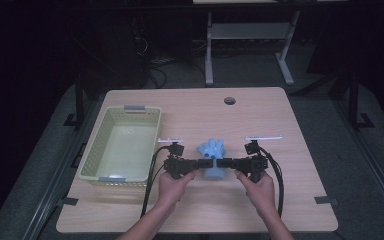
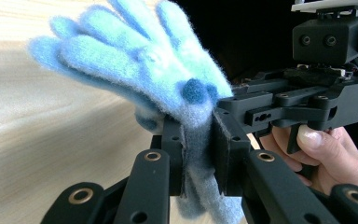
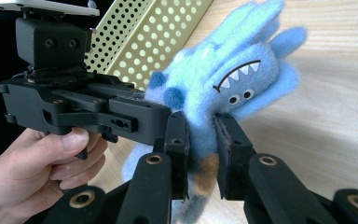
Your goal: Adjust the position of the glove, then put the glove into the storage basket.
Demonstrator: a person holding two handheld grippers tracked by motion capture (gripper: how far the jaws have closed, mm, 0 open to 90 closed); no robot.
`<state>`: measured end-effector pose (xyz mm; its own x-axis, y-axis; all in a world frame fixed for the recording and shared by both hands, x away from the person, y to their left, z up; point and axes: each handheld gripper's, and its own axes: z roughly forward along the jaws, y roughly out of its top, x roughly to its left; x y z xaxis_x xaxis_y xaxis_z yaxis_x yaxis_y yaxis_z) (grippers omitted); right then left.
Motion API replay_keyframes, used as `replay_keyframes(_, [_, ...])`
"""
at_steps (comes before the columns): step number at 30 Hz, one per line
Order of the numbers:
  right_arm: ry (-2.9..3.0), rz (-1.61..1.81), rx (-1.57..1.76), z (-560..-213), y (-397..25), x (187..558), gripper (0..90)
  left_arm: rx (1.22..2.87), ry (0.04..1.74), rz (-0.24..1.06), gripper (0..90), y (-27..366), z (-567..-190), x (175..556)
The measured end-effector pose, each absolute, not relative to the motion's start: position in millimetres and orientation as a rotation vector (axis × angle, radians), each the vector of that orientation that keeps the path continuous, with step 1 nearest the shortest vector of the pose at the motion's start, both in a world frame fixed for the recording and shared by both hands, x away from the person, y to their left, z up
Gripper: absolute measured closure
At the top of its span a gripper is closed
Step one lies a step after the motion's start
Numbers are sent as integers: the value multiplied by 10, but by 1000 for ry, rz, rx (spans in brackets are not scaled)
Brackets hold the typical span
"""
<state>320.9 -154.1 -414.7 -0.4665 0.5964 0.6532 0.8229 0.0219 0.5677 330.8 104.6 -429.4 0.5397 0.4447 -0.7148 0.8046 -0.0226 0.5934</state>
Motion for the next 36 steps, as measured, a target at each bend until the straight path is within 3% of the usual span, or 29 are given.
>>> replay_keyframes(36, [-2107,-1415,-1419,-4001,-1372,3303,765,1645,1055,-370,762,1217,-4166,3330])
